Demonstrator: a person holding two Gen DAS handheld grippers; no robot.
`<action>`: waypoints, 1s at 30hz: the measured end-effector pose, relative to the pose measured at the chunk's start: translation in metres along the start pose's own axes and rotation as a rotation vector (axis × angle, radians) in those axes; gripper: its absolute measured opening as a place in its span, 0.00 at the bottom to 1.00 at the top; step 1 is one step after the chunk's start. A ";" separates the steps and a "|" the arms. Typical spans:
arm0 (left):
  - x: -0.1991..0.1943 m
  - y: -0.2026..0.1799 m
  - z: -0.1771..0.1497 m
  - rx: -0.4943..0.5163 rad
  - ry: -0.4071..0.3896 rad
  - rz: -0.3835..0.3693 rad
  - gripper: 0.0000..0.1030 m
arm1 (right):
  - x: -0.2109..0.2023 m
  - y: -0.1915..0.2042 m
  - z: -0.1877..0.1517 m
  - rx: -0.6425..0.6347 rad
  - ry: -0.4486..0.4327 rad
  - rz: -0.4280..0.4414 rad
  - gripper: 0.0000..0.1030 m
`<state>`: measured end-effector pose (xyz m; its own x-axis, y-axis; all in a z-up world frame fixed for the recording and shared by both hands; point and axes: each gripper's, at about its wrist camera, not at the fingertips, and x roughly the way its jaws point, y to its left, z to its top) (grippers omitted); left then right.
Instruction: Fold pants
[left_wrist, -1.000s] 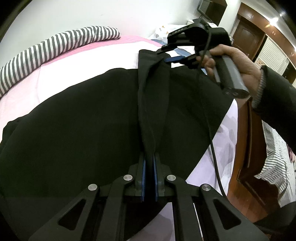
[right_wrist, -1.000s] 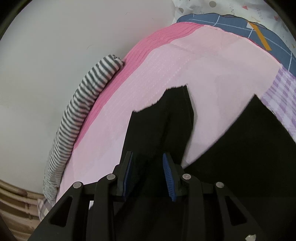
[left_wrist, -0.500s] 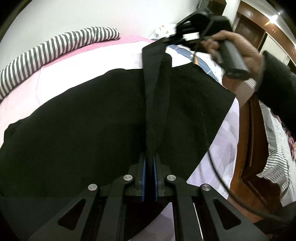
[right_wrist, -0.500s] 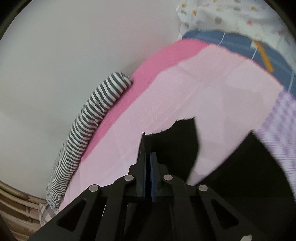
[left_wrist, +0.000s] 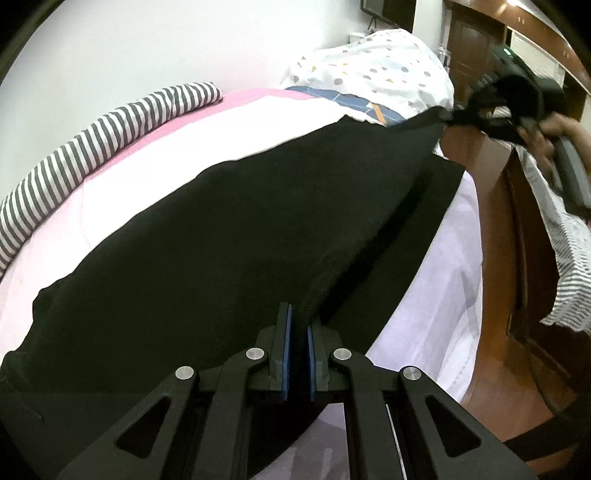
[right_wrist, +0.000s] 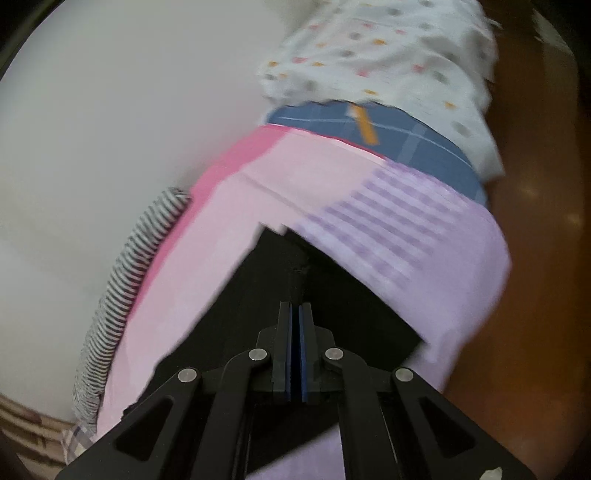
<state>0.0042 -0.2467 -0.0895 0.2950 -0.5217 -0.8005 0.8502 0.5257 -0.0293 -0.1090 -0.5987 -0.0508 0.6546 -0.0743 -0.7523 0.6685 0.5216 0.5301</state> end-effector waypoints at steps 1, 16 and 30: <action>0.001 0.000 -0.001 0.003 0.005 0.000 0.07 | 0.000 -0.012 -0.007 0.028 0.009 -0.012 0.03; -0.012 -0.020 -0.005 0.114 -0.005 -0.041 0.07 | -0.017 -0.028 -0.026 0.013 -0.042 -0.082 0.02; -0.001 -0.010 -0.010 0.012 0.036 -0.104 0.20 | 0.010 -0.052 -0.035 0.031 0.028 -0.178 0.16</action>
<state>-0.0092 -0.2448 -0.0939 0.1893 -0.5481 -0.8147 0.8806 0.4618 -0.1061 -0.1498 -0.5968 -0.0995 0.5147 -0.1393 -0.8460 0.7841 0.4756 0.3987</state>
